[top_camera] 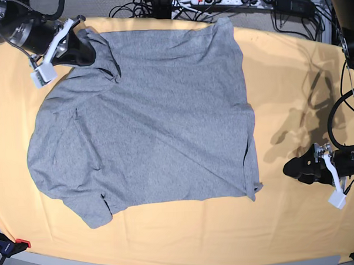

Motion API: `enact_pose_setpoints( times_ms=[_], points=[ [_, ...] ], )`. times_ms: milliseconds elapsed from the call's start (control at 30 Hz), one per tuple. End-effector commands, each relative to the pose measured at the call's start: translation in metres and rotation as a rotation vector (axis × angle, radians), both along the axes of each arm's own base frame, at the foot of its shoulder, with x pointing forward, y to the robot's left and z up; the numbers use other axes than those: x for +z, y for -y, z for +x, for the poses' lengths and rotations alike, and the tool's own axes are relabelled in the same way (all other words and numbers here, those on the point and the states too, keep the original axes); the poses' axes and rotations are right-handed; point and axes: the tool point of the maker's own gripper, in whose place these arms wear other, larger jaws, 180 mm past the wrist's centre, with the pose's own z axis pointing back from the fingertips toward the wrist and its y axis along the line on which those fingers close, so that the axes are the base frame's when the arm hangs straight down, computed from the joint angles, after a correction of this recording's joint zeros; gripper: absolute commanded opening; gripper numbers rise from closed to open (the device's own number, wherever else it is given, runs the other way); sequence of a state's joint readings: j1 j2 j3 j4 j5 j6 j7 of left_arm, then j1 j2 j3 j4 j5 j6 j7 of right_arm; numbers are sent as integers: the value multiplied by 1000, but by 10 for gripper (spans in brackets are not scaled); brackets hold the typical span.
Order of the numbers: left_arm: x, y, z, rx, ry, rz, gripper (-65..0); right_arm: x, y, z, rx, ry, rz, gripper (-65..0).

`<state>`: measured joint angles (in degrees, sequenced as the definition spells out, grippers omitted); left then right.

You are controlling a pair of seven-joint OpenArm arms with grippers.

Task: Layout the t-shirt on the table in an organized manner, then fold the t-shirt properly
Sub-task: 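Tug the grasped shoulder edge outward with the right gripper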

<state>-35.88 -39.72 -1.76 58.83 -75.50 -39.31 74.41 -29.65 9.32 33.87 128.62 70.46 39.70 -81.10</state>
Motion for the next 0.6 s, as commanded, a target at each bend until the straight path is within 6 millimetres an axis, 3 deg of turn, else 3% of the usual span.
enact_pose_setpoints(
  times_ms=[0,67,200,233,400,567],
  points=[
    [26,-4,8,11,70,-20,-156,14,2,4,3,57,-15,-650],
    [26,-4,8,10,70,-20,-156,18,11,5,-23,76,-58,-650],
    [26,-4,8,10,71,-22,-156,14,33,4,-77,57,-124,-373],
    [26,-4,8,10,71,-21,-156,8,40,1,-94,34,-156,-335],
    [26,-4,8,10,70,-21,-156,-12,52,-5,-149,-28,-136,-328],
    [26,-4,8,10,70,-20,-156,-16,44,-9,-135,-58,-27,-328]
  ],
)
